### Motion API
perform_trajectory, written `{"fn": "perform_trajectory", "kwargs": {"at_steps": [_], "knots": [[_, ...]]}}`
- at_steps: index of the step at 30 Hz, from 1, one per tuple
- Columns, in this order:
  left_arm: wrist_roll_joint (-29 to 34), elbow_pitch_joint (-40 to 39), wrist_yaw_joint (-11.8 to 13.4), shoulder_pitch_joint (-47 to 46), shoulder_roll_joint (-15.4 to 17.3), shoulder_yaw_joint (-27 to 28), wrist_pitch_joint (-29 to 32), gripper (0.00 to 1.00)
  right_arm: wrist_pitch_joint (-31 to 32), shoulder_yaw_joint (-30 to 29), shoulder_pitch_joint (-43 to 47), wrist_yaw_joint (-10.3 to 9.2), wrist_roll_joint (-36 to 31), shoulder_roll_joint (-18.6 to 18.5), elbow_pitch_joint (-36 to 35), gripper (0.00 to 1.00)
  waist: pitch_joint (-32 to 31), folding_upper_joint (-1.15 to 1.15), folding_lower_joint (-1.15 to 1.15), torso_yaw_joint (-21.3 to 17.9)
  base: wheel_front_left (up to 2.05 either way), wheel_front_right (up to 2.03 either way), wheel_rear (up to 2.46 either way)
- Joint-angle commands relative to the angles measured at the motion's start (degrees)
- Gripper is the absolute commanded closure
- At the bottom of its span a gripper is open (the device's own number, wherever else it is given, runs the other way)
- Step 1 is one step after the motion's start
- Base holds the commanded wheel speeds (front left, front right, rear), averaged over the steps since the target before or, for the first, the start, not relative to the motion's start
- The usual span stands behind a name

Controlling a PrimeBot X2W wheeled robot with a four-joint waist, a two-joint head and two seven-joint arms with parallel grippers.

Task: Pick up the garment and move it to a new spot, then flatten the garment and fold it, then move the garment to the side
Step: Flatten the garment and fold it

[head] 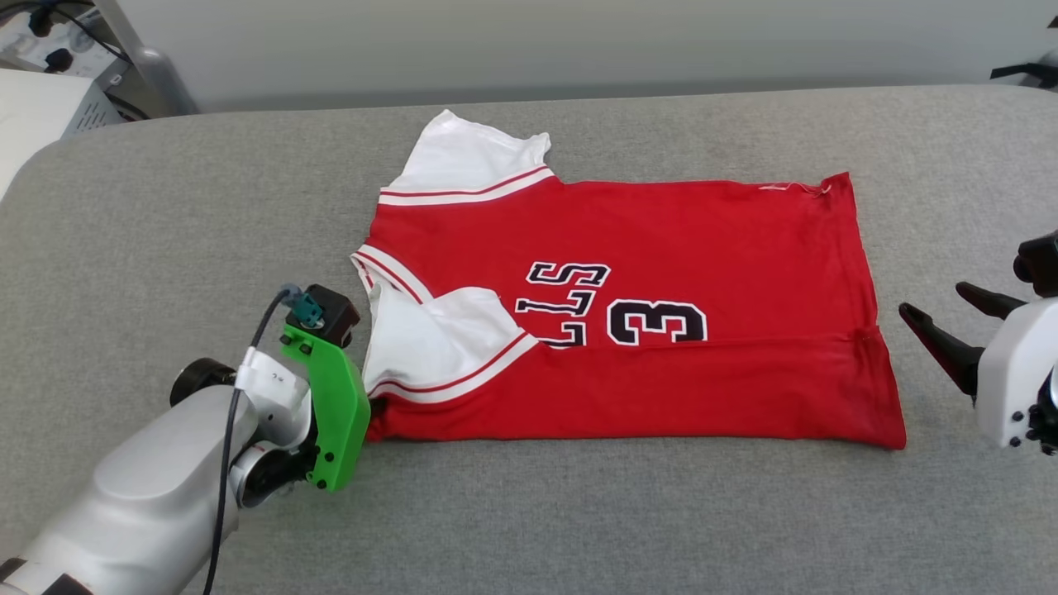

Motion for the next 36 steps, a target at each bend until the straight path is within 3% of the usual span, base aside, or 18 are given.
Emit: {"fn": "perform_trajectory", "kwargs": {"at_steps": [1, 7, 12, 20, 29, 30, 36], "knots": [[-0.2, -0.8, -0.2, 0.4, 1.0, 0.1, -0.8, 1.00, 2.8, 0.6, -1.2, -0.03, 1.0, -1.1, -0.7, 0.00, -0.4, 0.00, 0.00, 0.5, 0.00, 0.00, 0.00], [1.3, -4.4, 0.0, 0.8, 2.5, -0.4, -2.7, 1.00, 14.8, 3.2, -2.4, -0.03, 5.1, -5.1, -1.4, 0.00, 0.0, 0.00, 0.00, 1.7, 0.00, 0.00, 0.00], [2.4, -6.4, 0.5, 0.6, 2.6, -0.9, -3.2, 1.00, 19.1, 4.5, -1.5, -0.03, 6.3, -4.3, 1.8, 0.00, 1.4, 0.00, 0.00, 2.8, 0.00, 0.00, 0.00], [4.0, -8.1, 1.2, -1.0, 2.0, -1.1, -3.8, 1.00, 16.0, 6.4, -1.3, -0.03, 6.0, 1.7, 11.3, 0.00, 4.4, 0.00, 0.00, 4.1, 0.00, 0.00, 0.00], [4.0, -7.0, 1.1, -0.3, 1.4, -1.4, -5.1, 1.00, 13.1, 13.3, -0.3, -0.03, 7.0, 4.2, 17.1, 0.00, 4.5, 0.00, 0.00, 3.7, 0.00, 0.00, 0.00], [3.8, -6.7, 1.1, 0.0, 1.4, -1.4, -5.4, 1.00, 12.0, 13.7, -0.5, -0.03, 7.2, 4.1, 17.2, 1.00, 4.2, 0.00, 0.00, 3.6, 0.00, 0.00, 0.00], [2.7, -6.1, 0.9, 1.4, 2.0, -1.0, -6.7, 1.00, 6.5, 13.8, -2.2, -0.03, 8.6, 2.6, 16.5, 1.00, 1.7, 0.00, 0.00, 2.7, 0.00, 0.00, 0.00]]}}
